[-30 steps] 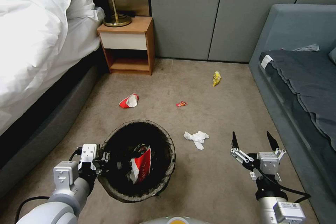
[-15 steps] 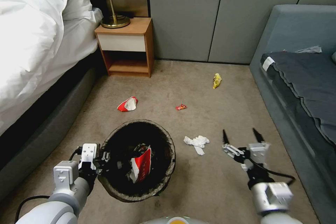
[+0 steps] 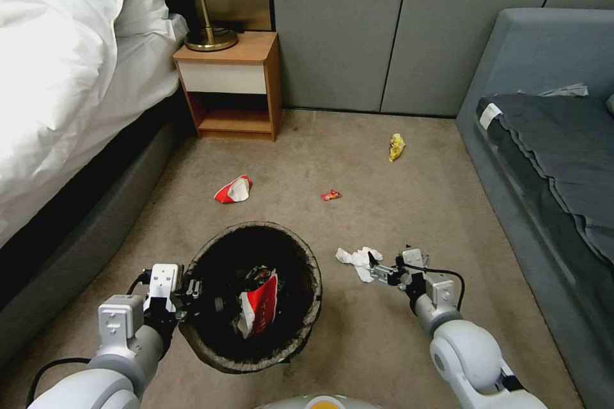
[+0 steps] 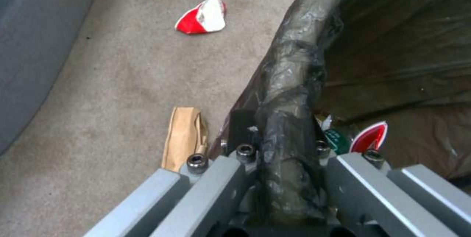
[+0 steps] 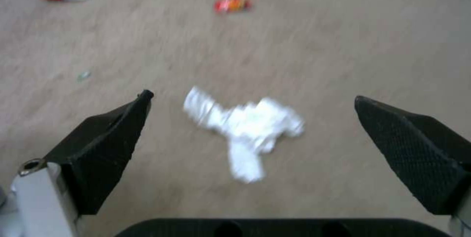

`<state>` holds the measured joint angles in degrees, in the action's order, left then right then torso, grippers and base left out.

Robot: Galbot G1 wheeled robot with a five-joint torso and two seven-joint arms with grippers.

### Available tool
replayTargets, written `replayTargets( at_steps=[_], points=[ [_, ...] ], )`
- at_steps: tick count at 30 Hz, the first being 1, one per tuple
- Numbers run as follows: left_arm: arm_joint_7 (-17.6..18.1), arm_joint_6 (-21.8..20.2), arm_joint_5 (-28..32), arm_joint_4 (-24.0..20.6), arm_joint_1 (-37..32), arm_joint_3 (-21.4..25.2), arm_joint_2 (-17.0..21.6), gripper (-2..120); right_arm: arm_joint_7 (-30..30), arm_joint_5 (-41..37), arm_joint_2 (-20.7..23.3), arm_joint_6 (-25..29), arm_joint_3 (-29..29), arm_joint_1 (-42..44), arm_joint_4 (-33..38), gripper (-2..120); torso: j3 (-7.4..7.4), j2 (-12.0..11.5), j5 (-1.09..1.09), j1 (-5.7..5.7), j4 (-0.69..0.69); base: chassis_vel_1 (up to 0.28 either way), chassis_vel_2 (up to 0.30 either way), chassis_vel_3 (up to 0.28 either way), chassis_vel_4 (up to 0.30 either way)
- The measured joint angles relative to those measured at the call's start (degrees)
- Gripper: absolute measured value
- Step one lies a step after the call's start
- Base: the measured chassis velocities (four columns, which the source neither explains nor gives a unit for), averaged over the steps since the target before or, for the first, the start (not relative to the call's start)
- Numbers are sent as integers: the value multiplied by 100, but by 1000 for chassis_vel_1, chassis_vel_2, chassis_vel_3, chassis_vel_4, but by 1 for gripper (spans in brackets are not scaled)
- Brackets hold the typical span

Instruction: Pick up the trash bin, then pick up the garbage from the floor and place it into the trash bin.

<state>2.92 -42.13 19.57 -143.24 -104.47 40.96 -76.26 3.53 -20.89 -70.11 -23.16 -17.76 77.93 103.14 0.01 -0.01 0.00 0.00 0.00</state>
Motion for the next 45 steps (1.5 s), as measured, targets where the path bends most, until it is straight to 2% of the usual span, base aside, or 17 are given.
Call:
replayTargets(
  at_steps=[8, 16, 28, 45],
  points=[
    [-1, 0, 13, 0, 15, 3, -10, 1, 192, -636, -162, -467, 369, -660, -778, 100, 0, 0, 1, 0, 0, 0, 0, 0, 0],
    [-4, 0, 25, 0, 20, 19, 1, 1, 389, -670, -353, -488, 642, -1238, -1586, 100, 0, 0, 0, 0, 1, 0, 0, 0, 0],
    [-17, 0, 24, 0, 69, -18, 9, 1, 601, -364, -685, -96, 864, -1965, -2876, 100, -1, 0, 0, 0, 1, 0, 0, 0, 0],
    [-31, 0, 51, 0, 112, -13, 175, 1, 375, 291, -1016, 224, 634, -2444, -4350, 100, -1, 0, 0, 0, 0, 0, 0, 0, 0]
  ],
)
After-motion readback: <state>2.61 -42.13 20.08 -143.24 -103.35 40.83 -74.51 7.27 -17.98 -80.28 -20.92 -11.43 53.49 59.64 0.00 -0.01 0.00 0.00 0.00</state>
